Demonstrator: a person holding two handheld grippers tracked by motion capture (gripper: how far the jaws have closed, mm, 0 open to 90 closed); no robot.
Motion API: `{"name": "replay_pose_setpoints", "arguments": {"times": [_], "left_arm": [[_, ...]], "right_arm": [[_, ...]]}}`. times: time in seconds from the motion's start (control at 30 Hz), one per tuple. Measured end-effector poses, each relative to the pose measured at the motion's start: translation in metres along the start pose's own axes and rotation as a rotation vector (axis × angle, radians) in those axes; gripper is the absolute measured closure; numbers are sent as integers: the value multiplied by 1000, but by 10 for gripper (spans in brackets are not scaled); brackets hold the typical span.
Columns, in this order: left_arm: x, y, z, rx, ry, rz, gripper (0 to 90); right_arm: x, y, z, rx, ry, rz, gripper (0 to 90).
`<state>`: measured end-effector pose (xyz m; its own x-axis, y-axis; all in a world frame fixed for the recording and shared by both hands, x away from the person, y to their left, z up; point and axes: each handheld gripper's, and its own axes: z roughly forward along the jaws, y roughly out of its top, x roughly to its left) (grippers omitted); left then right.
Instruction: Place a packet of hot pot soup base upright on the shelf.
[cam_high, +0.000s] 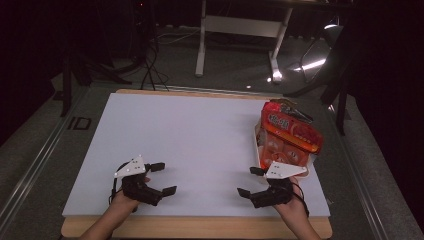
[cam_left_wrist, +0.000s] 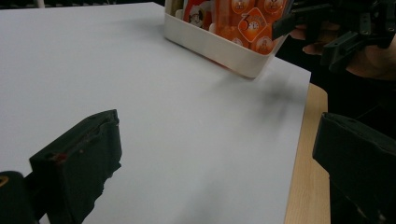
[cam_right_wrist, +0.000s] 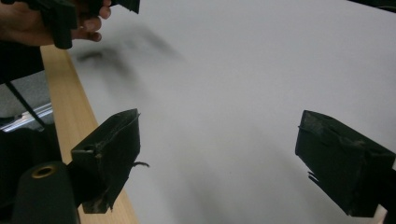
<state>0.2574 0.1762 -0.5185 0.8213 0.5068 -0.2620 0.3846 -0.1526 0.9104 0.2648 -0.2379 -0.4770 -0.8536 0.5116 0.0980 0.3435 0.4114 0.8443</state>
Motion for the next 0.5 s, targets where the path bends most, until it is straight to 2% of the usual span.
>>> {"name": "replay_pose_setpoints", "arguments": {"times": [0.23,0.37,0.5], "left_arm": [[-1,-2,2,5,-2,1,19],[-3,-4,2,9,5,14,19],[-5,-5,3,7,15,28,19]], "right_arm": [[-3,-1,-2,-2,22,2,142],[-4,-4,1,9,39,16,143],[-4,-5,4,16,37,19,142]]}}
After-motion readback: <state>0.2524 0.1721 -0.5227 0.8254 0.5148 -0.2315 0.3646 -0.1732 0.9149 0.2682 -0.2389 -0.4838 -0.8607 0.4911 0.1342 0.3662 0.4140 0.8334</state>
